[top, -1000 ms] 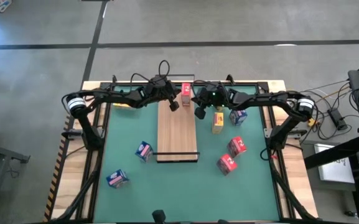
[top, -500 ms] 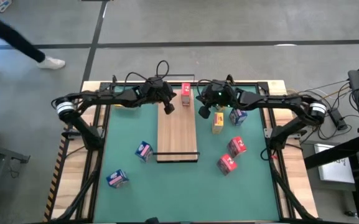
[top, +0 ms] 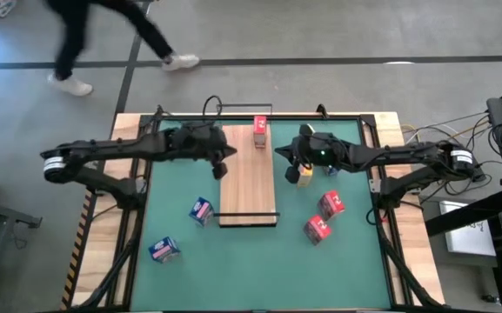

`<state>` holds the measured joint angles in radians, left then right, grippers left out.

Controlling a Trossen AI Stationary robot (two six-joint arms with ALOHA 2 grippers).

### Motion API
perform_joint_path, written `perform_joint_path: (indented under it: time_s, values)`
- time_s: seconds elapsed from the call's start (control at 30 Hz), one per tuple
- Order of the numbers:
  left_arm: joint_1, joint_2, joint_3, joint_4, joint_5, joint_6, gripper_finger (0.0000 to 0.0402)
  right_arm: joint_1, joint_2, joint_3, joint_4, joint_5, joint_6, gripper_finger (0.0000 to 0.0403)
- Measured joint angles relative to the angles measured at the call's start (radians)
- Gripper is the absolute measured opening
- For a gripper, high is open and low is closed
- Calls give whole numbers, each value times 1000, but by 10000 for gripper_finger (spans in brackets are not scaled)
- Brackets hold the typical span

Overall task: Stack cereal on shelf
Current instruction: Put the middle blue cereal box on the shelf

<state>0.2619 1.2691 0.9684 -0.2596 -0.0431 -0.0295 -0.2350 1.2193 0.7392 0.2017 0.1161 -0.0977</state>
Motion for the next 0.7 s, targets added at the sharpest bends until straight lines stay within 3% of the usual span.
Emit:
perform_joint_path:
  time_s: [0.17,0.47,0.7]
  values:
    - [-91,-64,23,-166,0,-123,0,21,-21,-25,50,-2,-25,9]
    - [-223,-40,202,-763,0,-369,0,21,-28,-26,53,-1,-55,9]
    - [-271,-19,251,-974,5,-605,0,21,-28,-26,58,-1,-56,9]
